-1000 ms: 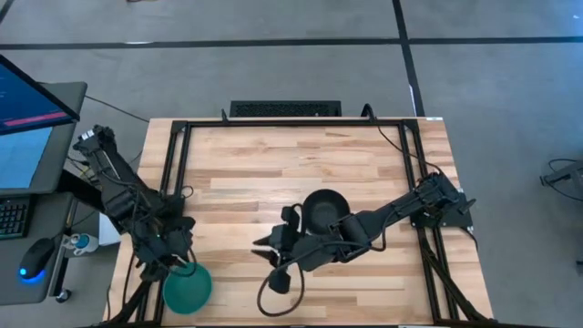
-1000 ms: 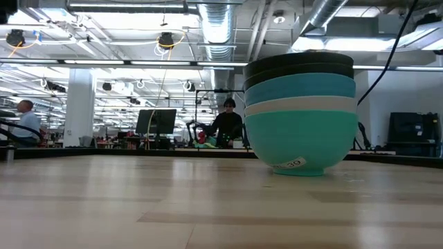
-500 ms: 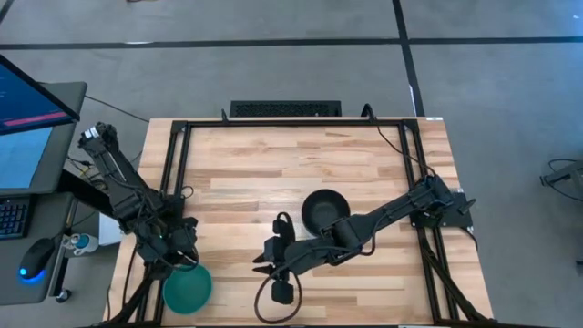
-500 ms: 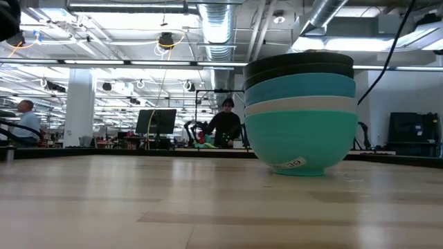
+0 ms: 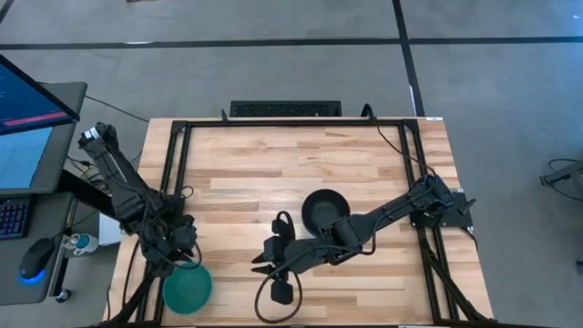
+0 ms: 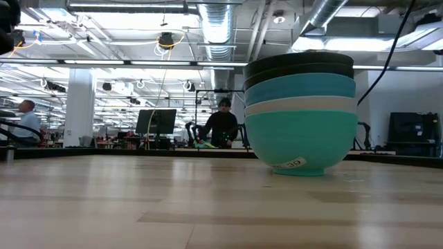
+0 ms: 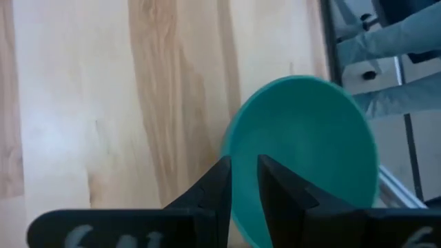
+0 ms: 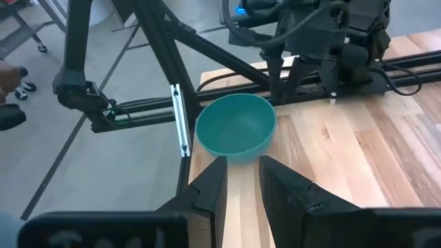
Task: Nest bowls inside each other
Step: Stack the green bowl on top of the black bowl
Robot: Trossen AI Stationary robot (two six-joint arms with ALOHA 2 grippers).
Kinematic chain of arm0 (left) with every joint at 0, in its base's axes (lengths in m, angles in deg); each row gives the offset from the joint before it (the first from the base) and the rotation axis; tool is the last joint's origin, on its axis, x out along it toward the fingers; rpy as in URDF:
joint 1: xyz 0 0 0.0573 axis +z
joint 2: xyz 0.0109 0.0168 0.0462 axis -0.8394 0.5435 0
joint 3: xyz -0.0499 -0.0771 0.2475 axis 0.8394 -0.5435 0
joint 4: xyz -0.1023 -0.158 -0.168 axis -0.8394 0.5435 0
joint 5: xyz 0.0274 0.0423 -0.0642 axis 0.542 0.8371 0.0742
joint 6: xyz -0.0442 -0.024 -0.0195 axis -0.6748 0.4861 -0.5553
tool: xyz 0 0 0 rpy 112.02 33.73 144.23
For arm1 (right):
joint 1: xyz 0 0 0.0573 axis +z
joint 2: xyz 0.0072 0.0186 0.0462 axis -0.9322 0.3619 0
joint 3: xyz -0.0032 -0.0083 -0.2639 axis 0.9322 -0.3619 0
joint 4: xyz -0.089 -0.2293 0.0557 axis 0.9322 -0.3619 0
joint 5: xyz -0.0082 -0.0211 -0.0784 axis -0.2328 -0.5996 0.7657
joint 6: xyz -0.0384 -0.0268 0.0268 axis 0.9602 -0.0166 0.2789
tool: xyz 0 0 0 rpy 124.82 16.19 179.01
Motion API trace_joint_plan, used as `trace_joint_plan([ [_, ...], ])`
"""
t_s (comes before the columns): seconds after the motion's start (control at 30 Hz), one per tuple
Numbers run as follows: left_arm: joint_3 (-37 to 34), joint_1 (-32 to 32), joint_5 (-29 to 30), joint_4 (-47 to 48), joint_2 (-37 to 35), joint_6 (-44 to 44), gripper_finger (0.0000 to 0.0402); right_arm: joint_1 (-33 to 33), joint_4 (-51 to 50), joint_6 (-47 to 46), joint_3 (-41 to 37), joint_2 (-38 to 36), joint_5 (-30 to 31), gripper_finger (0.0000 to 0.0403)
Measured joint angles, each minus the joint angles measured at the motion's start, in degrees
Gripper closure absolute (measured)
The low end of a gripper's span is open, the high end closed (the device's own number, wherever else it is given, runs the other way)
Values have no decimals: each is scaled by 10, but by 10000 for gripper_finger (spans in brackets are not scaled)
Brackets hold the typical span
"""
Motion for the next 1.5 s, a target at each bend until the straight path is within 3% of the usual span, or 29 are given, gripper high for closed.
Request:
trace_joint_plan([
  [0.17, -27, 0, 3, -7, 3, -52, 341, 0, 0, 0, 0, 0, 0, 296],
  [0.43, -76, 0, -30, -105, 4, -58, 341, 0, 1, 0, 0, -1, 0, 296],
  [1.17, -84, 0, -26, -65, 5, -63, 341, 0, 1, -5, 0, -1, 0, 296],
  [1.5, -84, 0, -25, -102, 63, -59, 341, 0, 13, -5, 0, -1, 0, 296],
])
